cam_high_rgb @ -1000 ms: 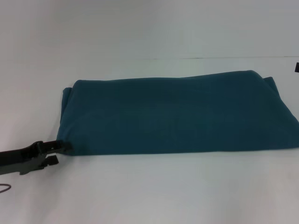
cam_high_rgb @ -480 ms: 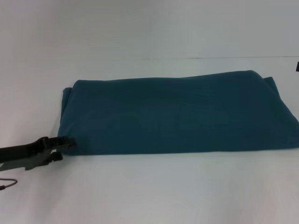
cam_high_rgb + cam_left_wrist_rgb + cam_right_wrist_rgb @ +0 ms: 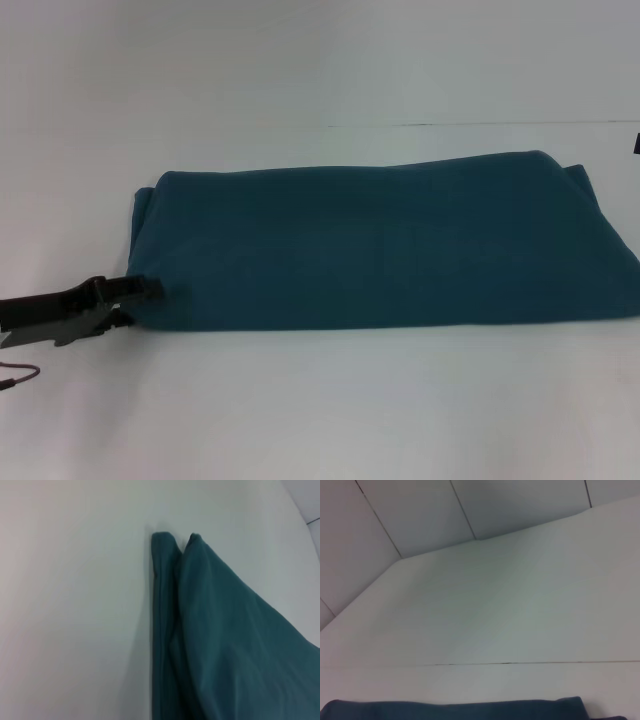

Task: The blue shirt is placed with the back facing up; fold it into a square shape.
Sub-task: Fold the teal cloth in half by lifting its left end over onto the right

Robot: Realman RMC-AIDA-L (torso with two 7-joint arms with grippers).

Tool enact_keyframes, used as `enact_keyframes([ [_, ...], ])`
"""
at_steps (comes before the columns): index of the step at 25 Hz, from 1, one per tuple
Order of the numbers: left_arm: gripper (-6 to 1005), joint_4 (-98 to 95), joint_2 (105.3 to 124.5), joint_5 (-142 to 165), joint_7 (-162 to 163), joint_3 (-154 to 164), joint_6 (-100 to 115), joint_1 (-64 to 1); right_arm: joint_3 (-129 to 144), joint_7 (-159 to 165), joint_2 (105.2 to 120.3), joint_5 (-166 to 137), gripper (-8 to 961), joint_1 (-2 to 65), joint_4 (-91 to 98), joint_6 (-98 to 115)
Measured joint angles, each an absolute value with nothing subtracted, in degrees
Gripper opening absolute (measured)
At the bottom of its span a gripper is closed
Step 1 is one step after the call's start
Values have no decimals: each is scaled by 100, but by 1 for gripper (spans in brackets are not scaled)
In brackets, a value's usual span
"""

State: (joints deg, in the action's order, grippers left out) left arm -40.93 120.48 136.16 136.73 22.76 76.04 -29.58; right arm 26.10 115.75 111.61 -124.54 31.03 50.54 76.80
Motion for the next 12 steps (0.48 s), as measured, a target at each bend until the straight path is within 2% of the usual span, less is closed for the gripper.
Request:
enact_keyframes([
  [12,724,-4075,12041,13656,13661,2308,7546,-3007,2610,11575,11161,-12454,734,3102,5054,7657],
])
